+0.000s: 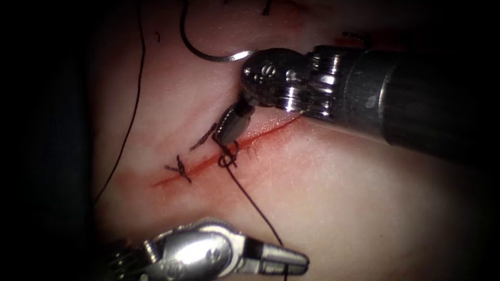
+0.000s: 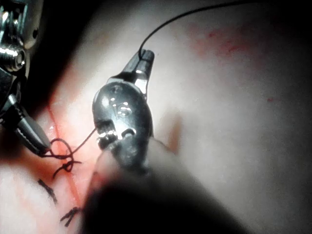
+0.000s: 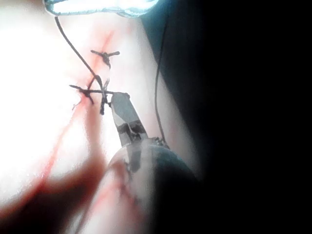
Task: Wound Closure
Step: Pull the right gripper up and the left gripper down to tension the knot.
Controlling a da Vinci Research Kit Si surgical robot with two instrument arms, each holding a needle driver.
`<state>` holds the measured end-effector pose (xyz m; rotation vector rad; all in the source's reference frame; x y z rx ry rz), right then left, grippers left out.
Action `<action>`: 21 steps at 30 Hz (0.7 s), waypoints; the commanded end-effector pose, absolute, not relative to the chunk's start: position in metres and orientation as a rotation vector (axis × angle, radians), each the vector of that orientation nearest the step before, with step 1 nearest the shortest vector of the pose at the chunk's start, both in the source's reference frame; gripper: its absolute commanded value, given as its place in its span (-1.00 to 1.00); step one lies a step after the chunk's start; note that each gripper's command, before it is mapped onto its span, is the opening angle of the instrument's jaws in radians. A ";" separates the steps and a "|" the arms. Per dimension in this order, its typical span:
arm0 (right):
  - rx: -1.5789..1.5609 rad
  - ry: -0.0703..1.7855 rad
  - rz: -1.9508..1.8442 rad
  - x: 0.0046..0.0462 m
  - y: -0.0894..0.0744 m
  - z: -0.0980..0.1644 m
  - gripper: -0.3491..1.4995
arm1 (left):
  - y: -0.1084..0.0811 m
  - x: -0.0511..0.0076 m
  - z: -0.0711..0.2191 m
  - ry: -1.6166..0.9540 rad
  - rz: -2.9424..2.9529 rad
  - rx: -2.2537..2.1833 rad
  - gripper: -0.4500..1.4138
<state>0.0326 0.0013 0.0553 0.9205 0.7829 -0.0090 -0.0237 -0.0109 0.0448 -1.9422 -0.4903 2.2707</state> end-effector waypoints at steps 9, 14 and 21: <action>0.867 0.858 0.225 0.0340 0.002 0.058 -1.00 | -0.013 -0.0259 0.046 -0.518 2.236 -1.907 -0.89; 0.857 0.863 0.288 0.0339 0.002 0.059 -1.00 | -0.015 -0.0282 0.046 -0.573 2.218 -1.925 -0.89; 0.815 0.897 0.319 0.0346 0.003 0.059 -1.00 | -0.018 -0.0298 0.046 -0.634 2.223 -1.932 -0.89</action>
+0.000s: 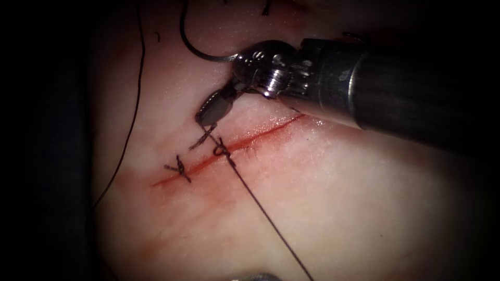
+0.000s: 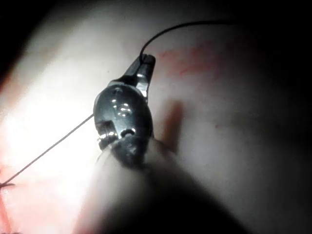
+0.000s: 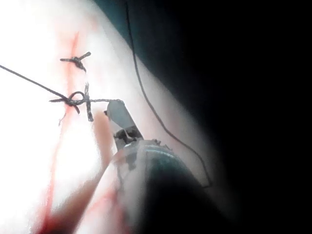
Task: Wound Closure
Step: Pull the right gripper up and the left gripper down to tension the knot, then wrap the suture counter clockwise around the right tool one time.
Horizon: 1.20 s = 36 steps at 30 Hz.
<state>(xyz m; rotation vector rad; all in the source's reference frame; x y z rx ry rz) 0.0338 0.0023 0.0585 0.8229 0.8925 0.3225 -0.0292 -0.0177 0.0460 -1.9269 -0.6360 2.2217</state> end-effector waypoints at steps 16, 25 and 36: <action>0.703 0.866 0.371 0.0345 0.005 0.061 -1.00 | -0.024 -0.0320 0.050 -0.811 2.220 -1.900 -0.89; 0.697 0.858 0.353 0.0346 0.004 0.061 -1.00 | -0.024 -0.0327 0.050 -0.848 2.223 -1.913 -0.89; 0.522 1.059 0.353 0.0343 0.004 0.058 0.57 | -0.018 -0.0302 0.045 -0.689 2.206 -1.959 -0.89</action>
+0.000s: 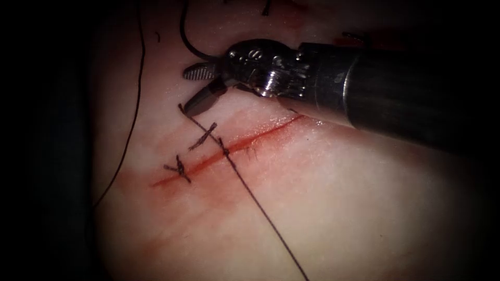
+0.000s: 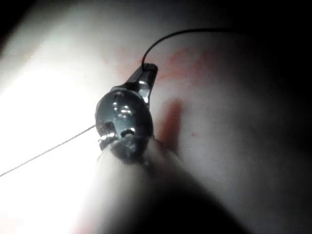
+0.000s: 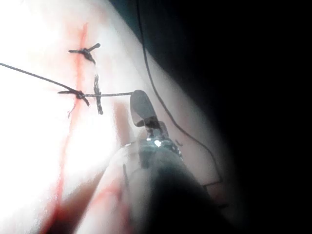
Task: Wound Closure
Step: Wrap the suture counter clockwise around the right tool one time.
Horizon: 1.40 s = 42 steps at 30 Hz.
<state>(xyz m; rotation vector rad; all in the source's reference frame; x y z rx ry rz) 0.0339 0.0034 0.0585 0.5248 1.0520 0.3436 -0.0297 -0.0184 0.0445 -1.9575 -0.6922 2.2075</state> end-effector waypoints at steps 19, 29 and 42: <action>0.603 1.320 0.100 0.0324 -0.001 0.054 -1.00 | -0.008 -0.0186 0.036 -0.460 2.320 -2.039 -0.89; 0.681 1.394 0.121 0.0331 -0.008 0.058 -1.00 | -0.002 -0.0161 0.036 -0.320 2.362 -2.127 -0.89; 0.850 1.560 0.126 0.0335 -0.009 0.057 -1.00 | 0.003 -0.0123 0.039 -0.072 2.319 -2.197 -0.89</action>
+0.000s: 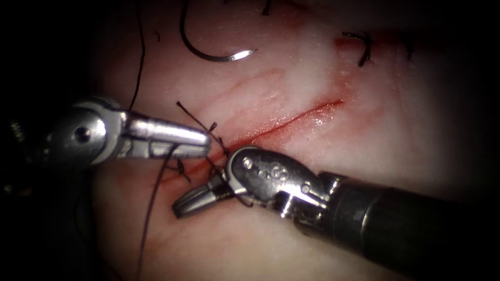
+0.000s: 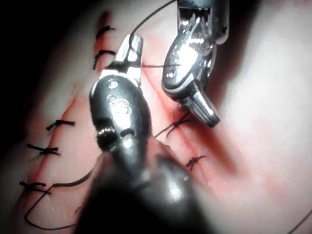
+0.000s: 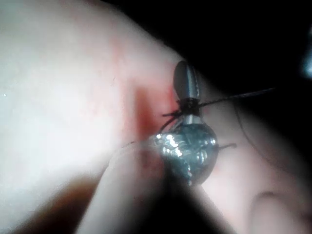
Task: Wound Closure
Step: Wrap the suture counter clockwise around the right tool one time.
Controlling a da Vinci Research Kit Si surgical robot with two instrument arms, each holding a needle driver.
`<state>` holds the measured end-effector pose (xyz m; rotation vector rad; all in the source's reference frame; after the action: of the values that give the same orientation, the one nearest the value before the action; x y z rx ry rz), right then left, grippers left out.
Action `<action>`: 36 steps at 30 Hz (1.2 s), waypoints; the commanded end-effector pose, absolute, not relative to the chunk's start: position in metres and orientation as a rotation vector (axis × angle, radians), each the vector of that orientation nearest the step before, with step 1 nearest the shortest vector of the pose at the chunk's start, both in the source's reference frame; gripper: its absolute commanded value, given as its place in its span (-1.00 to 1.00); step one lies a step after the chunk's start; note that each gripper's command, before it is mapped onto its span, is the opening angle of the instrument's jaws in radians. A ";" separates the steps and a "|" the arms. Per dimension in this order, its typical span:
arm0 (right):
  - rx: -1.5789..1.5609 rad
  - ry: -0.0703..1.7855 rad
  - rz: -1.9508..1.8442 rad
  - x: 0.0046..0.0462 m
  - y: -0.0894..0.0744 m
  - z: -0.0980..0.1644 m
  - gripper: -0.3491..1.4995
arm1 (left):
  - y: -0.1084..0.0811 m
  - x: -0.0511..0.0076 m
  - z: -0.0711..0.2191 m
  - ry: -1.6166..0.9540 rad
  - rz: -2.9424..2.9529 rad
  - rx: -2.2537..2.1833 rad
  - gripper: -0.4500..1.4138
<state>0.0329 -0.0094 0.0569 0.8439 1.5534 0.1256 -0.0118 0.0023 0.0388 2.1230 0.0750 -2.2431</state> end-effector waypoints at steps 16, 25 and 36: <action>0.978 1.837 0.398 0.0332 -0.008 0.056 -1.00 | 0.003 -0.0089 0.048 -0.115 -2.371 2.108 -0.89; 0.941 1.936 0.645 0.0324 -0.007 0.055 -1.00 | 0.001 -0.0089 0.049 -0.104 -2.363 2.113 -0.89; 0.832 1.991 0.819 0.0332 -0.004 0.055 -1.00 | -0.001 -0.0103 0.051 -0.073 -2.372 2.129 -0.89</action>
<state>0.0324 -0.0048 0.0546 0.8221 1.9808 0.8360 -0.0101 -0.0022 0.0501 2.1265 -0.0637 -2.3734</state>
